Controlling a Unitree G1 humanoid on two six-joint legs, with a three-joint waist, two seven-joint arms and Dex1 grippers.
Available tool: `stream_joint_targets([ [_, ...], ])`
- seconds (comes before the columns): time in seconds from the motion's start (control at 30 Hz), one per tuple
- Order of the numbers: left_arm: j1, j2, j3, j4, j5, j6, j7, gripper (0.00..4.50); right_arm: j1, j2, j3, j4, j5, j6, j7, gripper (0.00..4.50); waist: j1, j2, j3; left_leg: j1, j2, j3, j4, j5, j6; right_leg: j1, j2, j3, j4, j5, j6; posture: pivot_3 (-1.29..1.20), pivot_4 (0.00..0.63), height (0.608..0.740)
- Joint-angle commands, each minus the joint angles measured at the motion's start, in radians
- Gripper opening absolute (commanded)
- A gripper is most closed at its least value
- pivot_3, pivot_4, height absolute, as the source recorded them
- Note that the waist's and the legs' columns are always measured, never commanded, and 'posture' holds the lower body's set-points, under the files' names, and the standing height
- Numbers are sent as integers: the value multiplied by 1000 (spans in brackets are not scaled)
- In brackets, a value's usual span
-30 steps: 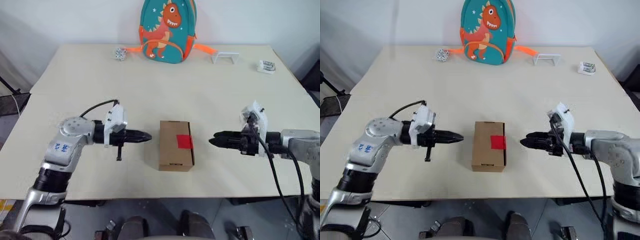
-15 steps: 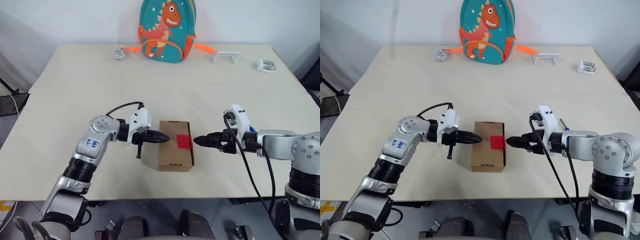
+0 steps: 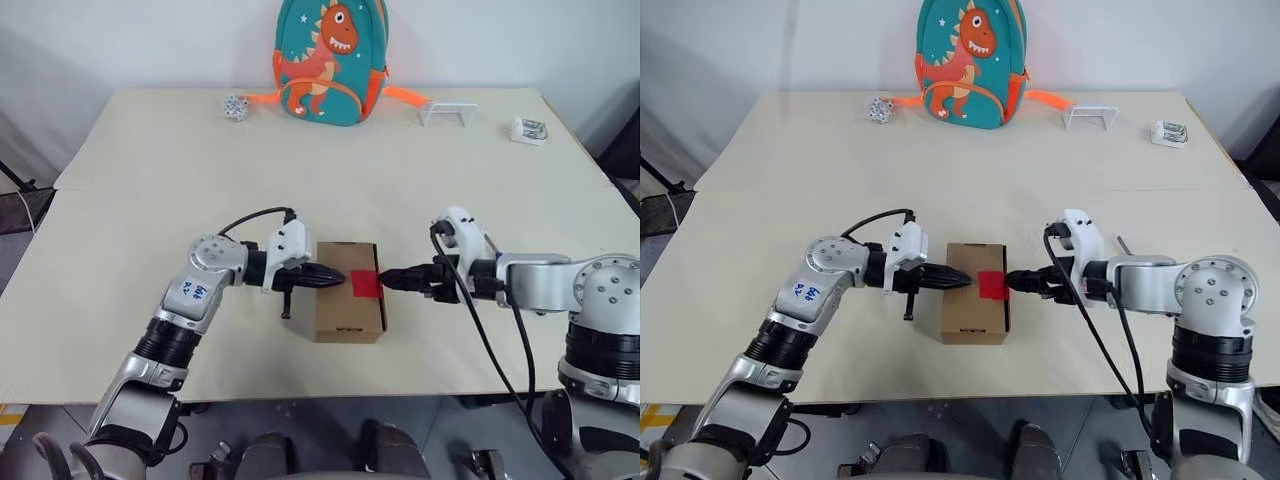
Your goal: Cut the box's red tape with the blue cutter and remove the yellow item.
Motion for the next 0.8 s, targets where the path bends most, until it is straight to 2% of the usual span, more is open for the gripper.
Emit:
stream_joint_targets([
  [0.03, 9, -3, -10, -32, 6, 3, 7, 0, -4, 5, 0, -10, 39, 5, -25, 4463, -3, 0, 0, 0, 0, 0, 0, 0, 0, 0, 0, 0, 0, 0, 0, 0, 150, 740],
  [0.3, 15, 3, -11, -42, 4, 10, 4, 0, 13, -8, 9, -5, 49, 5, -58, 4463, -10, 0, 0, 0, 0, 0, 0, 0, 0, 0, 0, 0, 0, 0, 0, 0, 150, 740],
  [0.47, 18, 2, -14, -41, 3, 11, 1, 0, 21, -53, 55, -12, 47, 5, -70, 4463, -9, 0, 0, 0, 0, 0, 0, 0, 0, 0, 0, 0, 0, 0, 0, 0, 150, 740],
  [0.8, 23, -3, -22, -39, 3, 10, 0, 0, 24, -37, 112, -24, 49, 5, -102, 4463, -9, 0, 0, 0, 0, -1, 0, 0, 0, 0, 0, 0, 0, 0, 0, 0, 150, 740],
])
